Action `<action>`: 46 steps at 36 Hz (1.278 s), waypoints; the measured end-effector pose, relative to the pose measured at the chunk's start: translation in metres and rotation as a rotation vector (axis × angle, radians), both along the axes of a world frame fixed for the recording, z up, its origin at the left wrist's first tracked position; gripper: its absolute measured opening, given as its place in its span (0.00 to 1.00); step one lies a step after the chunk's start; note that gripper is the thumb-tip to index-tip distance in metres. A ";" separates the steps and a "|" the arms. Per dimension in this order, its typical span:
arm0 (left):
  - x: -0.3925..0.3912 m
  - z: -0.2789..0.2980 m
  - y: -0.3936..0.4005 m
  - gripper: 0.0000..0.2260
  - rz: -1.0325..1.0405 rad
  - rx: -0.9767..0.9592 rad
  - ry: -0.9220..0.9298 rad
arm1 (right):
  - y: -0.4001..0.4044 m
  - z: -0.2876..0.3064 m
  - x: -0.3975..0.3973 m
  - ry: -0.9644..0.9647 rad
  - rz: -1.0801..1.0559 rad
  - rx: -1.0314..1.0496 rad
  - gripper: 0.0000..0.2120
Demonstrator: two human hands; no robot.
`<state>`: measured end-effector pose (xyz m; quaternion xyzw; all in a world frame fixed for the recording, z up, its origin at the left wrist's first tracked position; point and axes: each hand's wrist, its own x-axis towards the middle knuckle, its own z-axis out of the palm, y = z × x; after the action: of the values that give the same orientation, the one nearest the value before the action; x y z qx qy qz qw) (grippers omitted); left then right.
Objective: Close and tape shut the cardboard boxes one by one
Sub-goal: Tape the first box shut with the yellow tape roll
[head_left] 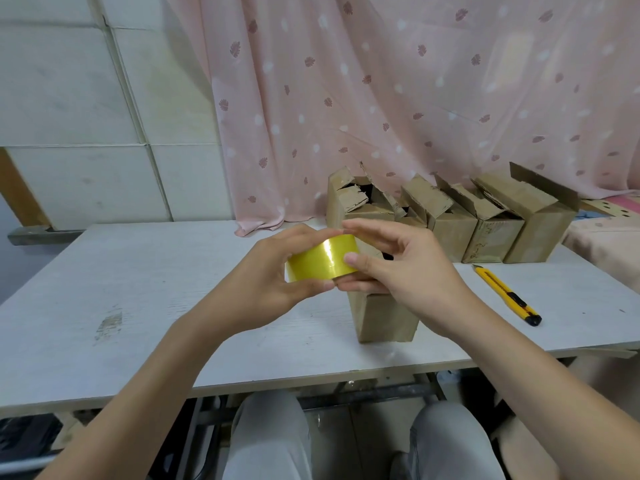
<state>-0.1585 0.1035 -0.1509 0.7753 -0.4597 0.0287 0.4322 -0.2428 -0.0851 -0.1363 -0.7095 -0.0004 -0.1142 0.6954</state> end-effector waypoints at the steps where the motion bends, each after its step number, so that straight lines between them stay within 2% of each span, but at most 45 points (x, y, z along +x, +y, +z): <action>1: 0.000 0.000 0.000 0.25 0.007 0.001 -0.001 | 0.000 0.000 0.000 0.002 -0.001 -0.005 0.20; 5: 0.000 0.000 0.000 0.25 0.044 -0.011 -0.032 | 0.003 0.002 0.000 -0.014 -0.132 -0.087 0.13; 7: 0.000 -0.001 0.000 0.25 0.069 -0.005 -0.057 | 0.002 0.000 0.001 -0.051 -0.262 -0.287 0.08; 9: 0.000 -0.001 0.000 0.25 0.085 0.008 -0.085 | 0.001 -0.003 0.001 -0.102 -0.337 -0.496 0.09; 13: -0.001 -0.001 0.001 0.25 0.094 0.011 -0.123 | 0.004 -0.005 -0.004 -0.225 -0.429 -0.754 0.08; 16: 0.000 0.000 0.001 0.25 0.101 0.010 -0.149 | 0.005 -0.005 -0.002 -0.220 -0.342 -0.651 0.05; 19: -0.001 0.001 0.001 0.26 0.101 0.021 -0.166 | 0.006 -0.006 0.001 -0.195 -0.271 -0.597 0.05; 24: -0.003 -0.001 -0.001 0.26 0.104 0.049 -0.187 | 0.003 -0.003 0.008 -0.112 -0.221 -0.603 0.05; 29: -0.002 -0.002 -0.001 0.26 0.099 0.061 -0.187 | 0.001 -0.002 0.013 -0.067 -0.183 -0.680 0.10; 38: -0.002 -0.004 0.000 0.25 0.090 0.028 -0.142 | -0.003 -0.003 0.016 0.025 -0.063 -0.635 0.06; 46: 0.000 -0.007 0.005 0.25 0.070 0.020 -0.034 | -0.005 -0.005 0.012 0.055 -0.110 -0.663 0.06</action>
<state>-0.1588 0.1081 -0.1583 0.7945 -0.4400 0.0524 0.4152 -0.2308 -0.0901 -0.1414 -0.8988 0.0196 -0.1258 0.4196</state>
